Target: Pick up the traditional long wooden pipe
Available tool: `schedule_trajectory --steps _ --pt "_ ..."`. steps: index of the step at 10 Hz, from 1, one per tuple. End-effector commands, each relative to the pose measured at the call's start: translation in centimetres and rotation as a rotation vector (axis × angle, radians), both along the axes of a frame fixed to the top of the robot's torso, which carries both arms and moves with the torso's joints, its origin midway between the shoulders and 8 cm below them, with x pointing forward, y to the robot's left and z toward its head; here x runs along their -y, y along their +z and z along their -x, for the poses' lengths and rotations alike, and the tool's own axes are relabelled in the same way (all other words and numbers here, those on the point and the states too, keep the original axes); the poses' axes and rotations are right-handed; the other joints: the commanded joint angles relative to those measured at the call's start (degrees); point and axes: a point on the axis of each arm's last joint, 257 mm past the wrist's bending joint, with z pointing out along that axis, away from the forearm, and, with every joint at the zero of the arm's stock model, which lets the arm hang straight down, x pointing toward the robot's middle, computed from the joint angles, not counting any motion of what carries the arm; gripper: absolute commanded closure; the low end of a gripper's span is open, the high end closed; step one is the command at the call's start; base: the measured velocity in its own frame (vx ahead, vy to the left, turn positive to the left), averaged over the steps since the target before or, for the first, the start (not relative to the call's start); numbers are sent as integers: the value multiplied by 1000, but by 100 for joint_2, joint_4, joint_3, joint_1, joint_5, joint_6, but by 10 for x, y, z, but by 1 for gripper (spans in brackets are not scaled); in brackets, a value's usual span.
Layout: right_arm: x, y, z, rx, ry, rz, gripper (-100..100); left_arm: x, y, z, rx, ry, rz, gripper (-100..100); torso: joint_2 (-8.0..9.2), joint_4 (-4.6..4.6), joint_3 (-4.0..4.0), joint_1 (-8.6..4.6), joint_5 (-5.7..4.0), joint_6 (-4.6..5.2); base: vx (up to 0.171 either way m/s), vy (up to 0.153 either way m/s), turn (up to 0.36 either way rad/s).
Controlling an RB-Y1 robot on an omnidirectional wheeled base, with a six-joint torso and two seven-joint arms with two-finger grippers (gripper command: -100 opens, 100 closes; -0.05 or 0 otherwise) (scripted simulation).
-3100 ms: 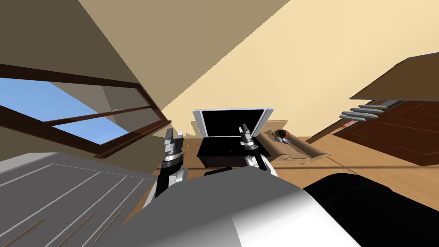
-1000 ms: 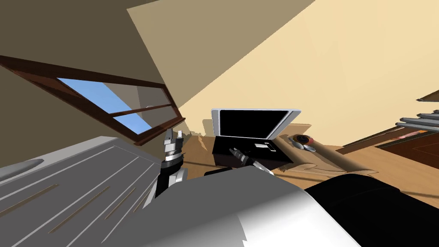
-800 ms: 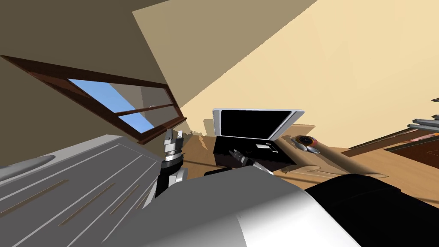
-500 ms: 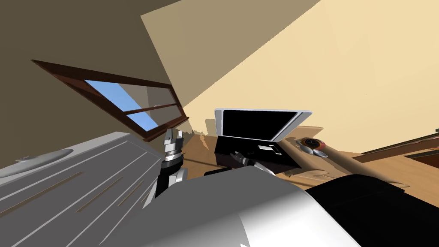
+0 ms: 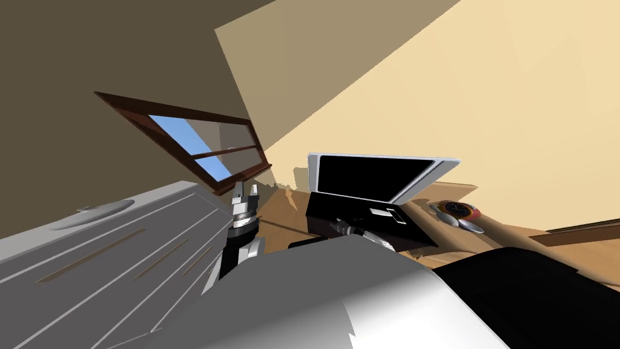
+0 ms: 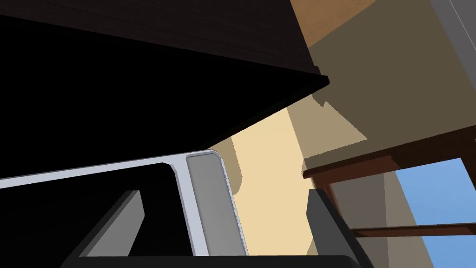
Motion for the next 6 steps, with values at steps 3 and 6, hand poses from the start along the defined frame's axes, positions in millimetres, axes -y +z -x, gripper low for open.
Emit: schedule_trajectory --steps 3,6 --pt "25 -21 16 -38 37 100 -100 0 0 0 0 0 0 0 0 0 0 -2 -1 -1 -5 0 77" --pt "60 -44 32 -75 115 250 -100 0 0 0 0 0 0 0 1 0 1 -4 -2 0 -9 -4 143"
